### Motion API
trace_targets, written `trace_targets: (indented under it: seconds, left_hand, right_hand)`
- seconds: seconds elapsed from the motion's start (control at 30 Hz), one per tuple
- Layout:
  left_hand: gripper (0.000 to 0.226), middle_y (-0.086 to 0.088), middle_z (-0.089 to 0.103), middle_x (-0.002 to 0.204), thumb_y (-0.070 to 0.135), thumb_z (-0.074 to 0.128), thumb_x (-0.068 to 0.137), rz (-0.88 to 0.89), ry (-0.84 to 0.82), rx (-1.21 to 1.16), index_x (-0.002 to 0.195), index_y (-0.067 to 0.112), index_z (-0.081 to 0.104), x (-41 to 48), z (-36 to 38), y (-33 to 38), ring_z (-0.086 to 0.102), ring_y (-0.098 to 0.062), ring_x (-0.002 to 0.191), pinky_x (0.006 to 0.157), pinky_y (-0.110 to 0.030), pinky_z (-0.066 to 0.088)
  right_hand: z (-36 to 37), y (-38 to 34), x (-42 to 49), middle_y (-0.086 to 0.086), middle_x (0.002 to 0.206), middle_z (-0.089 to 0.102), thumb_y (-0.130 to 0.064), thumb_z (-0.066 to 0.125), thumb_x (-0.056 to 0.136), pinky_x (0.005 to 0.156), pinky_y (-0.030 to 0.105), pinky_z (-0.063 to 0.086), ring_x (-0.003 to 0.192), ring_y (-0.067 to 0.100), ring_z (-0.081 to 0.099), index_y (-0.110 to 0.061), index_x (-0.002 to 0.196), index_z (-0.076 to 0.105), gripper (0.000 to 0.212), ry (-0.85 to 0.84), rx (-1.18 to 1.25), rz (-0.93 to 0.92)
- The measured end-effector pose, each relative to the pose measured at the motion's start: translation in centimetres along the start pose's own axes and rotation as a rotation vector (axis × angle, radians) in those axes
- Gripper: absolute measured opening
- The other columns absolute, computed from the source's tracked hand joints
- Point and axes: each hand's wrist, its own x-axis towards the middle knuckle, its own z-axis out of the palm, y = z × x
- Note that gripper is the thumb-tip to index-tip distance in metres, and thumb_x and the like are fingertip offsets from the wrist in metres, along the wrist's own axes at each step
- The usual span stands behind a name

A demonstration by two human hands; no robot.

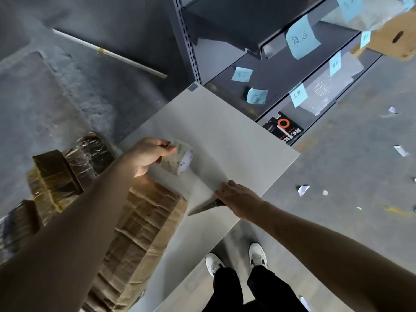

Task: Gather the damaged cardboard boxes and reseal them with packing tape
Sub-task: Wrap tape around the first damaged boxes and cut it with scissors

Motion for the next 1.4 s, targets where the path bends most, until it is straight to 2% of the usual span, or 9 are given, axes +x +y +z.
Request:
trace_targets:
  seconds: [0.3, 0.47, 0.57, 0.63, 0.73, 0.97, 1.17, 1.3, 1.4]
  left_hand:
    - [0.018, -0.015, 0.068, 0.107, 0.013, 0.066, 0.093, -0.022, -0.034, -0.086, 0.108, 0.003, 0.067, 0.0, 0.1, 0.3, 0.060, -0.027, 0.097, 0.081, -0.037, 0.043]
    - [0.018, -0.015, 0.067, 0.106, 0.011, 0.065, 0.094, -0.030, -0.049, -0.133, 0.109, 0.002, 0.066, 0.0, -0.1, 0.5, 0.060, -0.026, 0.096, 0.080, -0.034, 0.045]
    - [0.016, -0.015, 0.069, 0.106, 0.010, 0.065, 0.093, -0.036, -0.074, -0.154, 0.107, 0.003, 0.067, -0.1, -0.3, 0.3, 0.062, -0.026, 0.098, 0.084, -0.035, 0.047]
    - [0.009, -0.011, 0.071, 0.100, 0.009, 0.065, 0.093, -0.031, -0.087, -0.153, 0.100, 0.007, 0.069, -0.1, -0.3, 0.3, 0.064, -0.024, 0.095, 0.080, -0.033, 0.049]
    - [0.006, -0.006, 0.073, 0.093, 0.009, 0.065, 0.092, -0.030, -0.089, -0.156, 0.096, 0.010, 0.069, -0.1, -0.2, 0.3, 0.065, -0.021, 0.091, 0.074, -0.029, 0.051]
    - [0.012, -0.006, 0.071, 0.096, 0.011, 0.065, 0.093, -0.054, -0.088, -0.136, 0.104, 0.008, 0.067, -0.1, -0.3, 0.5, 0.064, -0.020, 0.092, 0.076, -0.028, 0.051]
    - [0.021, -0.007, 0.072, 0.100, 0.012, 0.066, 0.092, -0.066, -0.108, -0.136, 0.112, 0.004, 0.066, -0.1, -0.5, 0.7, 0.065, -0.021, 0.096, 0.072, -0.027, 0.050]
    - [0.014, -0.006, 0.074, 0.098, 0.011, 0.066, 0.092, -0.065, -0.126, -0.129, 0.105, 0.007, 0.067, 0.0, -0.5, 1.0, 0.066, -0.021, 0.097, 0.075, -0.028, 0.050]
    - [0.015, -0.006, 0.075, 0.098, 0.012, 0.066, 0.092, -0.070, -0.138, -0.099, 0.106, 0.006, 0.068, 0.1, -0.6, 1.1, 0.067, -0.023, 0.101, 0.079, -0.030, 0.051]
  right_hand:
    - [-2.2, 0.1, 0.8, 0.007, 0.108, 0.061, -0.005, 0.047, 0.099, 0.087, 0.033, 0.041, 0.102, 0.030, 0.057, -0.015, 0.117, 0.050, 0.021, -0.129, -0.069, 0.047]
    - [-4.7, 1.6, 0.3, 0.005, 0.107, 0.059, 0.001, 0.048, 0.092, 0.081, 0.034, 0.046, 0.098, 0.030, 0.059, -0.016, 0.124, 0.046, 0.036, -0.252, 0.042, 0.158]
    - [-5.2, 2.6, -0.2, -0.006, 0.098, 0.058, -0.023, 0.061, 0.094, 0.078, 0.034, 0.052, 0.093, 0.023, 0.060, -0.030, 0.122, 0.051, 0.031, -0.271, 0.330, 0.261]
    - [-5.7, 2.1, -0.3, -0.011, 0.094, 0.059, -0.050, 0.074, 0.082, 0.077, 0.032, 0.052, 0.089, 0.016, 0.061, -0.035, 0.116, 0.052, 0.044, -0.311, 0.463, 0.287]
    - [-6.9, 1.0, -0.2, -0.013, 0.096, 0.066, -0.073, 0.070, 0.072, 0.085, 0.033, 0.054, 0.092, 0.008, 0.063, -0.040, 0.107, 0.056, 0.050, -0.366, 0.555, 0.283]
    - [-8.1, -0.8, 0.1, 0.007, 0.098, 0.073, -0.049, 0.070, 0.088, 0.088, 0.033, 0.052, 0.083, 0.012, 0.068, -0.027, 0.109, 0.067, 0.031, -0.398, 0.935, 0.225]
    - [-7.8, -1.5, 0.7, 0.011, 0.085, 0.062, -0.030, 0.064, 0.096, 0.069, 0.024, 0.048, 0.078, 0.021, 0.058, -0.002, 0.117, 0.062, 0.035, -0.403, 1.220, 0.192]
    - [-7.9, -2.3, 1.5, 0.012, 0.081, 0.059, -0.040, 0.067, 0.085, 0.067, 0.029, 0.048, 0.073, 0.023, 0.056, 0.005, 0.117, 0.060, 0.057, -0.417, 1.362, 0.186]
    - [-7.8, -2.6, 2.1, 0.012, 0.081, 0.059, -0.044, 0.070, 0.081, 0.067, 0.031, 0.049, 0.072, 0.024, 0.057, 0.001, 0.114, 0.064, 0.057, -0.432, 1.420, 0.189]
